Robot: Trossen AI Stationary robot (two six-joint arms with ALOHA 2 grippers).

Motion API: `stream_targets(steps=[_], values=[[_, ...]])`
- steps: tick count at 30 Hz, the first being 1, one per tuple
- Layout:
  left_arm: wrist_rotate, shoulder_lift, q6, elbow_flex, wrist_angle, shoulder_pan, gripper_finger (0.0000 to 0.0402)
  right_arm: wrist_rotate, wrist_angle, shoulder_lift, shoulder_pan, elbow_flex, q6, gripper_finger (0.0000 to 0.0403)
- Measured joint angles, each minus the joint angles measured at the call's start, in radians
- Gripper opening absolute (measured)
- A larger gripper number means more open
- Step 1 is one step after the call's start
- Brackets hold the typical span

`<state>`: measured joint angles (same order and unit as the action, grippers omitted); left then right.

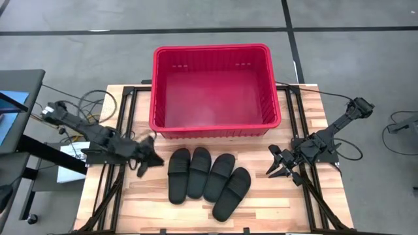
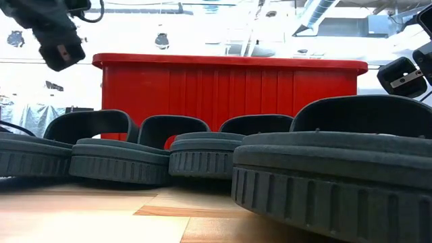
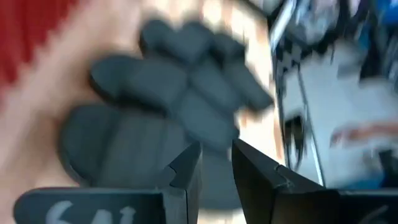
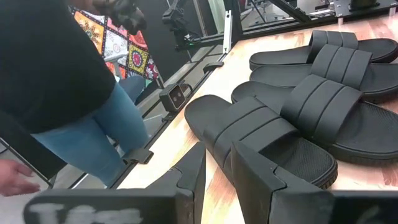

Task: Pick and place slides into bin
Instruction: Put the black slide into the red container

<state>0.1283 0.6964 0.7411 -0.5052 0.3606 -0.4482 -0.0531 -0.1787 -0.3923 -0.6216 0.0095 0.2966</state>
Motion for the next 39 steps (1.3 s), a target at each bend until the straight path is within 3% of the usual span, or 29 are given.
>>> stream_targets(steps=[7, 17, 26, 35, 39], values=[[-0.124, 0.249, 0.015, -0.037, 0.021, -0.165, 0.0077, 0.0, 0.0, 0.0, 0.0, 0.0, 0.0, 0.0067], [-0.035, 0.44, -0.019, -0.066, -0.074, -0.345, 0.0077, 0.0, 0.0, 0.0, 0.0, 0.0, 0.0, 0.0067], [-0.01, 0.506, -0.06, -0.07, -0.102, -0.363, 0.0077, 0.0, 0.0, 0.0, 0.0, 0.0, 0.0, 0.0067], [-0.041, 0.564, -0.219, -0.07, -0.366, -0.364, 0.0077, 0.0, 0.0, 0.0, 0.0, 0.0, 0.0, 0.0067], [-0.071, 0.588, -0.213, -0.07, -0.432, -0.364, 0.0077, 0.0, 0.0, 0.0, 0.0, 0.0, 0.0, 0.0067]])
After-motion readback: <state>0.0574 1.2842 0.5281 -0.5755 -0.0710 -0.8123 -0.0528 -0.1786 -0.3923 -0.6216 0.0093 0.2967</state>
